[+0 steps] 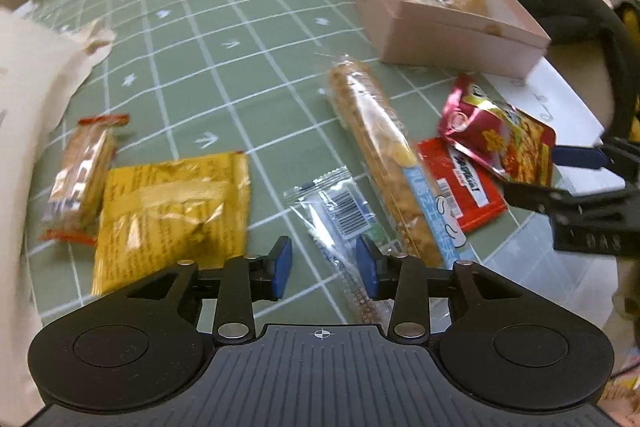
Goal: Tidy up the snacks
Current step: 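Grasp the long cheese biscuit packet upright with the right tool while the left tool holds the clear packet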
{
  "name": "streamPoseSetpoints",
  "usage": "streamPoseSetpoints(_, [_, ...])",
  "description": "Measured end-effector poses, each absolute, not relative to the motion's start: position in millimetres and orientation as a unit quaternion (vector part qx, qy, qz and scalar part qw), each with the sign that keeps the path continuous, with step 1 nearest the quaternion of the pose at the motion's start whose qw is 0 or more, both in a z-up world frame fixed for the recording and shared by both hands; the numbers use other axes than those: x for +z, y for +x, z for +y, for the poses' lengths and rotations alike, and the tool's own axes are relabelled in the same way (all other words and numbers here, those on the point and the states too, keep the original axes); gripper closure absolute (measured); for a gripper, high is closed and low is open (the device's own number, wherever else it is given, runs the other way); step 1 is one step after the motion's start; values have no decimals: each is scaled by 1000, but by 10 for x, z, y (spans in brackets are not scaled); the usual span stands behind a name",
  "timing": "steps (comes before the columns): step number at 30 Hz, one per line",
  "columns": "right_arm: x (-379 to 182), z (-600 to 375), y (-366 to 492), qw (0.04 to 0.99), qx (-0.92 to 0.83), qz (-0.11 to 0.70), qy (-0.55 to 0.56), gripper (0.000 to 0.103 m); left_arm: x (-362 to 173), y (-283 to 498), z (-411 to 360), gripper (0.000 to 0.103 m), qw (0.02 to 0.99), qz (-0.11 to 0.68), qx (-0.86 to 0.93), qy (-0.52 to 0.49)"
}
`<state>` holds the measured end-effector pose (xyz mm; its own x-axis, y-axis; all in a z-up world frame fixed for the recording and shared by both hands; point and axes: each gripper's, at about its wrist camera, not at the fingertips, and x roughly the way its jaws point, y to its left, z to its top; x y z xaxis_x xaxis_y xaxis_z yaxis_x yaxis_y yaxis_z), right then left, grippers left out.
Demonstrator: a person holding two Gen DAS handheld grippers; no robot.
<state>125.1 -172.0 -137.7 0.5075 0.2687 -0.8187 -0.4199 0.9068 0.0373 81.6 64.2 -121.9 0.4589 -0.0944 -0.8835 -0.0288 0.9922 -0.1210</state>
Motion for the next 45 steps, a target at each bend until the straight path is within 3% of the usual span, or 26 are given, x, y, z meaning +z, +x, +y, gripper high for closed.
streamPoseSetpoints(6, [-1233,-1566,1068,866,254,425,-73,24,-1169,642,745,67,839,521,-28,-152])
streamPoseSetpoints(20, [-1386,-1721,1071,855,235,462,-31,24,-1206,661,283,65,855,515,-44,-51])
streamPoseSetpoints(26, [-1505,-1730,958,858,226,459,-41,22,-1185,545,176,60,860,505,-63,35])
streamPoseSetpoints(31, [-1523,-1679,887,864,220,448,-67,22,-1161,550,344,46,856,514,-42,31])
streamPoseSetpoints(34, [-1528,-1681,866,865,219,446,-72,21,-1142,546,447,55,853,521,-31,-3])
streamPoseSetpoints(38, [-1550,-1672,824,869,216,438,-84,18,-1160,548,542,56,842,530,-37,-95])
streamPoseSetpoints(45, [-1570,-1670,782,876,204,431,-77,15,-1225,639,321,54,849,525,-35,-48])
